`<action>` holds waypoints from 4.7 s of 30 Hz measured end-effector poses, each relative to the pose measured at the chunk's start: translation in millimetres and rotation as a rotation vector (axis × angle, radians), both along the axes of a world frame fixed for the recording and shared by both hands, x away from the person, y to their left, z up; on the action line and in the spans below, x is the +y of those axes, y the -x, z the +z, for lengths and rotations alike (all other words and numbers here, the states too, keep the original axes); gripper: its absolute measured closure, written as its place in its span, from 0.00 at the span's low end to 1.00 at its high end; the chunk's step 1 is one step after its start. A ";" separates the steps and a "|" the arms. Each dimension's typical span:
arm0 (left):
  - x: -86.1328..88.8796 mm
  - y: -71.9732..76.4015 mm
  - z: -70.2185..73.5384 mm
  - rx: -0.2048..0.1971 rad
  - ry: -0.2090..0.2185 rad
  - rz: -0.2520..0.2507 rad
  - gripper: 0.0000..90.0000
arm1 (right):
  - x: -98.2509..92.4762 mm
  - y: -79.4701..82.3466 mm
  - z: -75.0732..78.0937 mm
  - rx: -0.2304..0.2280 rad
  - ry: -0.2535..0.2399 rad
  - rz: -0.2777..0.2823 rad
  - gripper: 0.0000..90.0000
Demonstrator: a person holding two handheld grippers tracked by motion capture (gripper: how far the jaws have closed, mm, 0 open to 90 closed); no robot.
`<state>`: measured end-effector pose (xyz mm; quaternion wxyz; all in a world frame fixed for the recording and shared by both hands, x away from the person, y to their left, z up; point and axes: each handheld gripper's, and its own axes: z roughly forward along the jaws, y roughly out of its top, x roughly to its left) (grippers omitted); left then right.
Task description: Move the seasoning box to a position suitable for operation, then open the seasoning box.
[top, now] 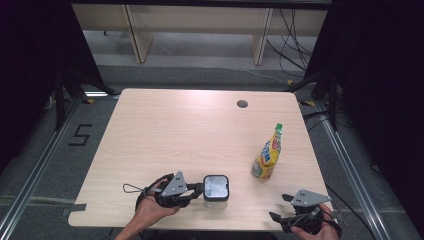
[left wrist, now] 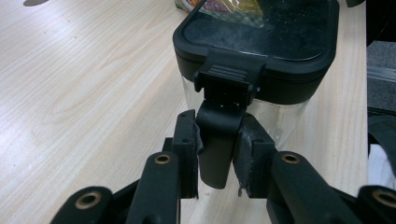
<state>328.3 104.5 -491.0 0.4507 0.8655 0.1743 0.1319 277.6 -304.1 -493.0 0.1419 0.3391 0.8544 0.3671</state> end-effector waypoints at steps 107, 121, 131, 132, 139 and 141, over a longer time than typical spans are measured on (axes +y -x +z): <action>1.0 7.5 35.1 0.021 0.146 0.098 0.98 | 11.2 3.8 9.3 -0.073 -0.063 0.066 0.22; 1.9 7.5 33.2 0.029 0.172 0.109 0.98 | 27.6 3.7 19.8 -0.133 -0.103 0.144 0.58; 3.4 6.5 32.6 0.036 0.177 0.104 0.98 | 34.3 -4.7 27.1 -0.182 -0.127 0.156 0.69; 3.5 6.6 32.6 0.035 0.175 0.104 0.98 | 35.3 -5.3 27.3 -0.181 -0.130 0.158 0.71; 3.6 6.6 32.6 0.037 0.174 0.104 0.99 | 47.9 -10.1 29.4 -0.211 -0.124 0.204 0.78; 3.7 6.7 32.4 0.036 0.175 0.104 0.99 | 57.9 -12.2 31.4 -0.214 -0.142 0.218 0.82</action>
